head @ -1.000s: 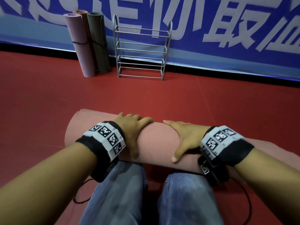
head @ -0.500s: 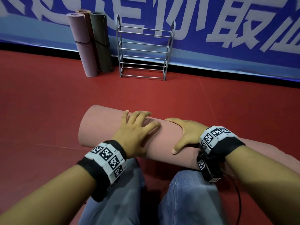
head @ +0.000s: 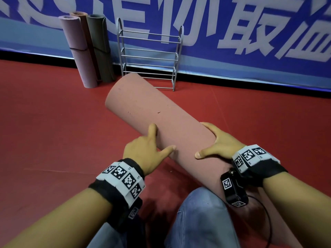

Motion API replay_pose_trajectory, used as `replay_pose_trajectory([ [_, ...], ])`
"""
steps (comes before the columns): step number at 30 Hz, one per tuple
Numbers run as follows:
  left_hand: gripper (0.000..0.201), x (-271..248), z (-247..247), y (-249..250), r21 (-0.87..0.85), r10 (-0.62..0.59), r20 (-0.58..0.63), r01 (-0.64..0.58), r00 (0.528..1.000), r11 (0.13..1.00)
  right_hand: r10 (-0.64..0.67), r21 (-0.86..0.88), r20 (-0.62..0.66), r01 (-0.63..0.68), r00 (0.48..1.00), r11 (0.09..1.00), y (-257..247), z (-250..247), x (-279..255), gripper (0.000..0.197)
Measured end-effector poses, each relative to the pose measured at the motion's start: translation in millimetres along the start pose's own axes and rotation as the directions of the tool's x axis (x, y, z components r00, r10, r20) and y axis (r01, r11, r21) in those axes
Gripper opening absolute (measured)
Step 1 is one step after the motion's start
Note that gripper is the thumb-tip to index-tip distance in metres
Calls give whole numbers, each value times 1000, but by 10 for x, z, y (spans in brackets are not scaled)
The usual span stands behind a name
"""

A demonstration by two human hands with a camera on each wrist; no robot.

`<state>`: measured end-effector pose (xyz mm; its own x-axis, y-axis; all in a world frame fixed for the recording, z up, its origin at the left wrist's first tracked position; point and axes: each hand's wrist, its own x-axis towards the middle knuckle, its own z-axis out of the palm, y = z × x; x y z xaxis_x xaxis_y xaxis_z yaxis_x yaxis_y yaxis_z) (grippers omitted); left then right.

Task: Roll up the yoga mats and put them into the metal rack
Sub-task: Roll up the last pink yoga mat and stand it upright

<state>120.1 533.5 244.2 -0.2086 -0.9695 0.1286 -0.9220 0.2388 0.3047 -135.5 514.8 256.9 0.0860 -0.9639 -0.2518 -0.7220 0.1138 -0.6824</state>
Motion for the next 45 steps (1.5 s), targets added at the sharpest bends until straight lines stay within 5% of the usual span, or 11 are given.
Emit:
replay_pose_trajectory([
  [4,77,119,73,109,-255,-8,17,12,1000,967,-37,-23,-101,35,994,999,-15,-12,6,107],
  [8,75,308,71,185,-506,18,-116,-75,993,860,-116,-83,-260,97,959,992,-100,-31,83,120],
  [12,70,544,12,271,-624,-22,-289,-171,957,762,-178,-78,-366,160,913,984,-164,52,245,141],
  [16,87,735,-59,206,-739,-89,-313,-183,946,649,-159,48,-420,197,893,979,-182,203,467,143],
  [23,125,1051,-34,-194,-803,-147,-189,-66,971,593,-136,140,-376,201,916,969,-242,516,797,143],
  [38,117,1104,523,-450,-790,-29,19,32,999,612,48,326,-153,4,987,945,206,916,1014,122],
  [45,125,1219,438,-440,-776,12,56,37,998,630,-21,341,-14,25,1000,940,199,639,1091,123],
])
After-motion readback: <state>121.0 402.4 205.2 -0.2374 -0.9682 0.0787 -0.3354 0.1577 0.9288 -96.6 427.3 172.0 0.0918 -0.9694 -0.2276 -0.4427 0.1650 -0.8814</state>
